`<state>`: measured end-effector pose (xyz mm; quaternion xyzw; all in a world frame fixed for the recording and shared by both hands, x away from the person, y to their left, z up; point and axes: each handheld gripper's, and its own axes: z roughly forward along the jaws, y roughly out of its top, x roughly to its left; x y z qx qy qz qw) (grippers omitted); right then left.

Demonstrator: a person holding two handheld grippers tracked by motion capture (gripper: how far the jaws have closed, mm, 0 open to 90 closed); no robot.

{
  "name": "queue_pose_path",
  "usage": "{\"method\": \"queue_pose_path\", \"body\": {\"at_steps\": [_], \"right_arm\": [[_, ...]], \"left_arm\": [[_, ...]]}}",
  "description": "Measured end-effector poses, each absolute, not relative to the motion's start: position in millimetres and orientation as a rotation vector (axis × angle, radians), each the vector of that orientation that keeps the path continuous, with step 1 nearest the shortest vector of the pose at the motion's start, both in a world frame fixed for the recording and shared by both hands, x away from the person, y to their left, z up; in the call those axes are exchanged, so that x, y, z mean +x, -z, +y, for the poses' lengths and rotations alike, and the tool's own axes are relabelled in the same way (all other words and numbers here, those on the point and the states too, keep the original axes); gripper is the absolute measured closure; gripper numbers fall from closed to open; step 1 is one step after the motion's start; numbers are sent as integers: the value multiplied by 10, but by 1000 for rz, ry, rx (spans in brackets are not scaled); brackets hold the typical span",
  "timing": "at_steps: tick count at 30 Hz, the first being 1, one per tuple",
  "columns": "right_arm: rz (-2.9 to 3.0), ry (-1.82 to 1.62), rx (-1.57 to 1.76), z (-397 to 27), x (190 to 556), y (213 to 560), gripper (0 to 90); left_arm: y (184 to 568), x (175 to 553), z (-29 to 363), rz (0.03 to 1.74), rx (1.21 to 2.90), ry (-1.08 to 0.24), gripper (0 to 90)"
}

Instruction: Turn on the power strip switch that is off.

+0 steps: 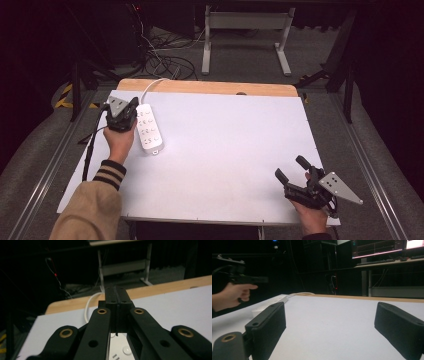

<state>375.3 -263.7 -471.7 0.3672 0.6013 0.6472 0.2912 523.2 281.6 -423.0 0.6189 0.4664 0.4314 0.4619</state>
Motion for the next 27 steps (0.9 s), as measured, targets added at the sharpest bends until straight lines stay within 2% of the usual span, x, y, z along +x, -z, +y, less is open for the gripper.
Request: {"method": "queue_pose_path", "body": {"at_steps": [5, 8, 12, 27], "right_arm": [[1604, -1729, 975, -2615, 3762, 4705, 107], [1600, -1728, 963, -2591, 3739, 4681, 108], [1591, -1723, 948, -2563, 3730, 4662, 108], [1577, -1681, 933, -2552, 3718, 4687, 108]], "left_arm": [[4169, 4462, 2926, 1126, 1410, -1153, 900], [4168, 4131, 3024, 1124, 1352, -1165, 900], [4185, 3878, 3060, 1086, 1362, -1190, 900], [4249, 3893, 2923, 1072, 1419, -1204, 900]]}}
